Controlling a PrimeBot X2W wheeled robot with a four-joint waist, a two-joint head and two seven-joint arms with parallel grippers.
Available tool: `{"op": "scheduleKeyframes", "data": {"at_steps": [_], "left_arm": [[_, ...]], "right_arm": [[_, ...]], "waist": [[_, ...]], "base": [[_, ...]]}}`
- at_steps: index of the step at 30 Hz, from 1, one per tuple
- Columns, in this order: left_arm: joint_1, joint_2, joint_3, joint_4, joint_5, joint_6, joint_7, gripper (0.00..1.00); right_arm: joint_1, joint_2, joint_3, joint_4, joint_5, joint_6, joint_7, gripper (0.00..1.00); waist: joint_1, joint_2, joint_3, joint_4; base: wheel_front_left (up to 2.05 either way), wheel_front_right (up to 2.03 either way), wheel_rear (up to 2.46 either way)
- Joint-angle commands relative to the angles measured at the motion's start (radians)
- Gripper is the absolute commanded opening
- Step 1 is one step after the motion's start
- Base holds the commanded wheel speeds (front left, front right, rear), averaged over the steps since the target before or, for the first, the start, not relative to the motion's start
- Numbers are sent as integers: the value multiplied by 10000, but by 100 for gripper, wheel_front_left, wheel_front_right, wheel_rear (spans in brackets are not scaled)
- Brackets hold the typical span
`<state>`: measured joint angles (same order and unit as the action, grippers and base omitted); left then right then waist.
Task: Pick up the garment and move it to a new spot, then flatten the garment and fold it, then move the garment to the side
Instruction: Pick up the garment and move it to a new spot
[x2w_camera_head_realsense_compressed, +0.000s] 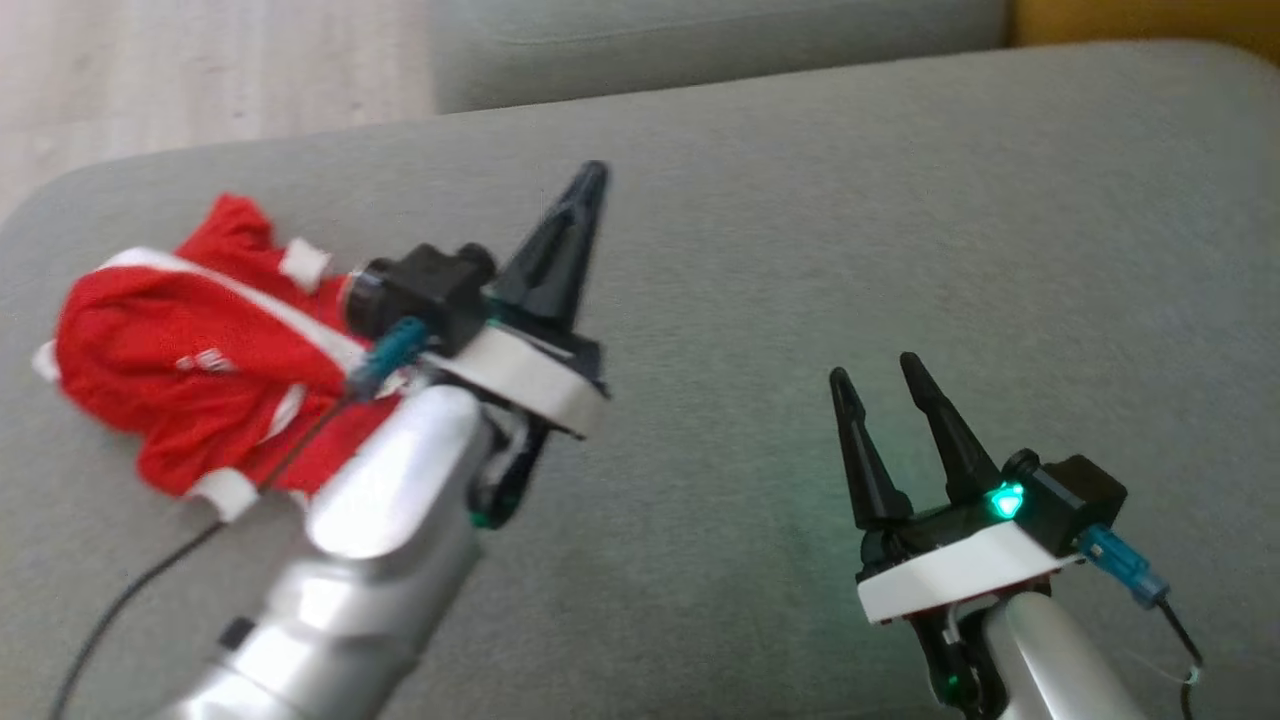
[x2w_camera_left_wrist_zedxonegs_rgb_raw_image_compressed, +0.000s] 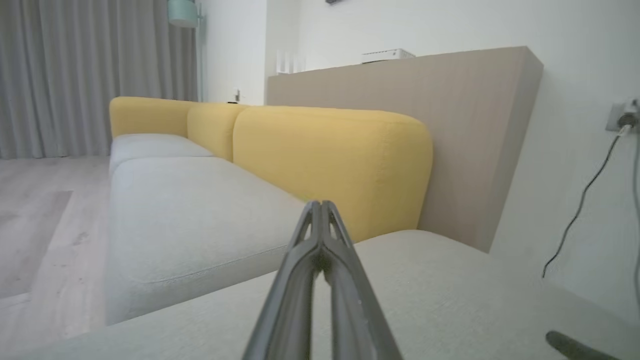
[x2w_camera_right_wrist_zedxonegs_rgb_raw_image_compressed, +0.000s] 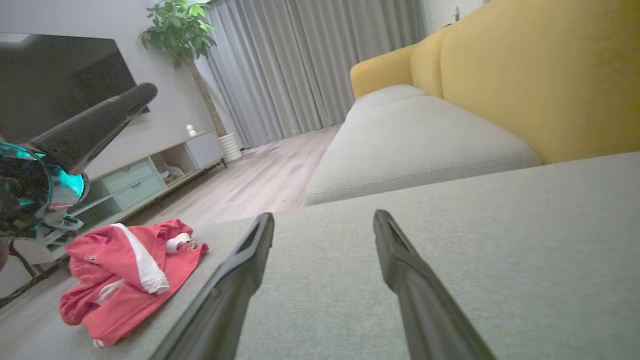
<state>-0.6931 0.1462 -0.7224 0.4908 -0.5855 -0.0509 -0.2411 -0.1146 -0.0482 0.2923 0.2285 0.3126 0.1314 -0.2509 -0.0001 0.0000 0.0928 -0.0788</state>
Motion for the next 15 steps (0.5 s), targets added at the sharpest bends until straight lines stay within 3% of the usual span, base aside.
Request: {"op": "scheduleKeyframes", "data": {"at_steps": [1,5,9,14,15], "left_arm": [[-674,-293,230,-223,36,122,-142,0],[-1155,-823,9,-61,127,266,-185,0],[-1547,-937,-16,-153,128,496,-199,0],[-1679,-955,-1236,-76,-130,664,-199,0],[-1645,-956,-1538,170,-204,650,-115,47]], "right_arm": [[-372,-20,224,-396,119,-7,-109,100],[-407,-20,416,-407,215,-7,-109,100],[-468,-20,595,-464,323,-7,-109,100],[-522,-20,644,-566,449,-7,-109,100],[-530,-20,594,-595,470,-7,-109,100]], "waist": [[1,0,205,-601],[1,0,347,-1226],[1,0,470,-1695],[1,0,714,-2199],[1,0,765,-2233]], "base": [[0,0,0],[0,0,0],[0,0,0],[0,0,0],[0,0,0]]}}
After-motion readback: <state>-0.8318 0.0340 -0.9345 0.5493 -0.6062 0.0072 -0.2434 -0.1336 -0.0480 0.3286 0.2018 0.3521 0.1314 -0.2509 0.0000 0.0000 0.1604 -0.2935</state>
